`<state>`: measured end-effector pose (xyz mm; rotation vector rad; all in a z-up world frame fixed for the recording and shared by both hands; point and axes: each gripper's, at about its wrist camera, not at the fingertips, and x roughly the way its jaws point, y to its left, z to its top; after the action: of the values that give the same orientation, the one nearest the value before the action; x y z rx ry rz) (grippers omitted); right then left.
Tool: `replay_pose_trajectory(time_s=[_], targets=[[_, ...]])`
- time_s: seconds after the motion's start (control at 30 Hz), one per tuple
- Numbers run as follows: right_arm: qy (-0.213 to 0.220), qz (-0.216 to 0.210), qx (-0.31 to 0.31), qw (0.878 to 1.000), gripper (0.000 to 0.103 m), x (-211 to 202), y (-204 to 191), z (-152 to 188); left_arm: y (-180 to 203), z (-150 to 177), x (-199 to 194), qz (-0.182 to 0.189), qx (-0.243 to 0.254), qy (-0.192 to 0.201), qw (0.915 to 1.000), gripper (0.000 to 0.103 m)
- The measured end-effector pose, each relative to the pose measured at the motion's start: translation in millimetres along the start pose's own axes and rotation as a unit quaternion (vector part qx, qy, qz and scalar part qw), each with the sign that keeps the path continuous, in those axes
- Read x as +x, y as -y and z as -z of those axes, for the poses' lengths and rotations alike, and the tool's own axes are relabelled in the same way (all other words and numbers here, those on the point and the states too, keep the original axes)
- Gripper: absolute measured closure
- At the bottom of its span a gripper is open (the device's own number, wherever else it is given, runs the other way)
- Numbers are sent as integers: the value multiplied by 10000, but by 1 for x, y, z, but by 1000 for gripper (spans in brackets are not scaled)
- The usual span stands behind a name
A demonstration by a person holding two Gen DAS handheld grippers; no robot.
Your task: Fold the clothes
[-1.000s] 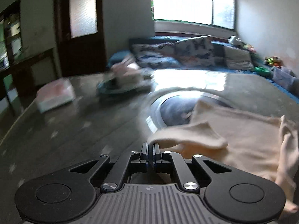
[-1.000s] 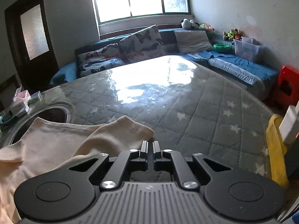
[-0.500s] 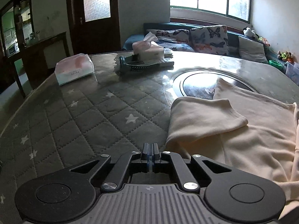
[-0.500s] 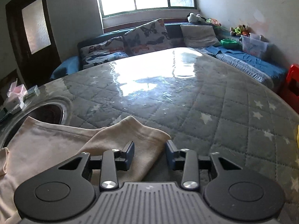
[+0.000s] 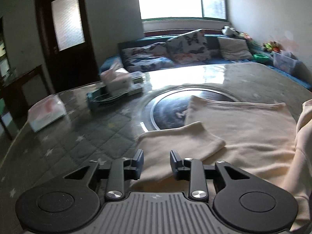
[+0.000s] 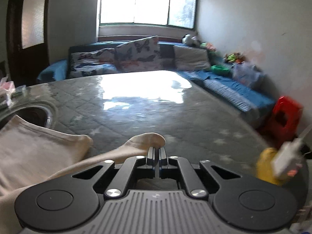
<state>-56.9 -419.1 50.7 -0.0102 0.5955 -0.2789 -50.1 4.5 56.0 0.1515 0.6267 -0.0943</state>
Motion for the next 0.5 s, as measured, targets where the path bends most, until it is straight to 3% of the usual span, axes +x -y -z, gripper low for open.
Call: replay_pose_trajectory(time_s=[0.23,0.4,0.5], targets=[[-251,926,-196,9952,101,-11,30,21,4,-6,11,118,106,-94,9998,70],[-303,324,97,9990,99,-12,32,13,15,-26,22,207,281,-40,9994,70],[-336,-428,50,9985,98,-10,12,2,24,-39,38,334,359,-118,9987,70]])
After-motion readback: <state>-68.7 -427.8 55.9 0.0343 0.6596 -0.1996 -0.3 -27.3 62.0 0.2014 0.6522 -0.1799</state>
